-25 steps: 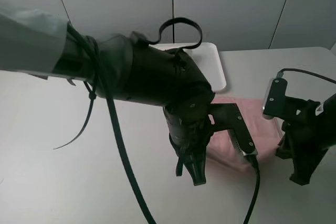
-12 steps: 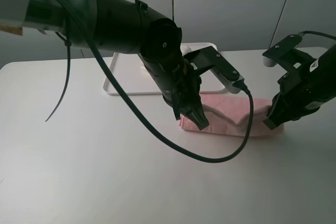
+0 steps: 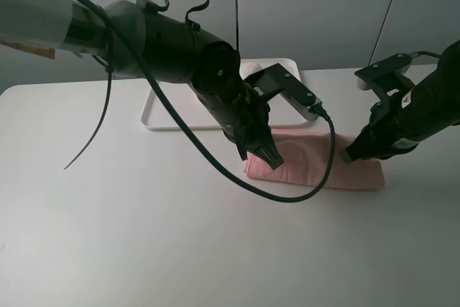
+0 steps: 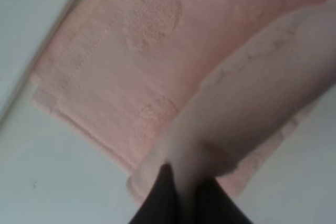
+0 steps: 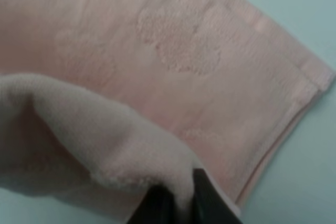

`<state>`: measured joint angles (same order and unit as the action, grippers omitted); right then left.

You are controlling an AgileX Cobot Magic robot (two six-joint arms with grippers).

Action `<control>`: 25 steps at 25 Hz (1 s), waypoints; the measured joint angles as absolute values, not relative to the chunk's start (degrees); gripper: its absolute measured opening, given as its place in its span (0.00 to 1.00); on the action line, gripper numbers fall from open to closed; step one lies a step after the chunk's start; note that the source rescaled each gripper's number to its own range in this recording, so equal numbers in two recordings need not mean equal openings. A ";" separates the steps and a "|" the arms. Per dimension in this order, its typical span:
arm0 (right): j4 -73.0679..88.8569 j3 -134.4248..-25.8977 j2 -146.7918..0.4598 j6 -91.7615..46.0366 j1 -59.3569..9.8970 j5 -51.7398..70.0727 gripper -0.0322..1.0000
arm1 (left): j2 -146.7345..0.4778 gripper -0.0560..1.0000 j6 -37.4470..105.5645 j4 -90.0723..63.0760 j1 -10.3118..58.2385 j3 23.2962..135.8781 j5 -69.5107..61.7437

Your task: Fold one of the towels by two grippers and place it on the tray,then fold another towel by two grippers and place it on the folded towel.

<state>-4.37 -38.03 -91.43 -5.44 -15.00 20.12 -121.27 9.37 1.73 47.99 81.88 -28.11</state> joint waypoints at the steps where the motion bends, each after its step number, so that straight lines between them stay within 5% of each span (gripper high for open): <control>1: -5.26 -38.03 -91.87 -4.15 -15.00 18.76 0.04 | -121.52 0.05 8.50 2.00 47.99 81.88 -27.56; 10: -11.02 -38.03 -94.44 0.00 -15.00 10.89 0.08 | -122.00 0.08 -2.75 11.99 47.25 81.88 -23.23; 12: -12.92 -38.03 -94.44 0.00 -15.00 9.58 0.24 | -122.00 0.21 -3.77 12.70 46.22 81.88 -23.23; 14: -14.43 -38.03 -94.44 0.31 -15.00 9.35 0.53 | -122.00 0.48 -4.85 12.90 45.03 81.88 -23.45; 16: -15.36 -38.03 -94.53 0.96 -15.00 9.35 0.87 | -122.00 0.87 -6.40 13.04 43.95 81.88 -24.02; 17: -15.52 -38.06 -94.53 1.49 -15.00 9.35 0.93 | -122.00 0.93 -6.83 13.15 43.64 81.88 -24.29; 25: -15.74 -42.60 -94.53 14.71 -15.00 18.65 0.99 | -122.00 0.99 -9.86 13.94 42.62 85.78 -35.10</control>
<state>-15.74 -42.60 -94.53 14.71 -15.00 18.65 -122.00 -9.86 13.94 42.62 85.78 -35.10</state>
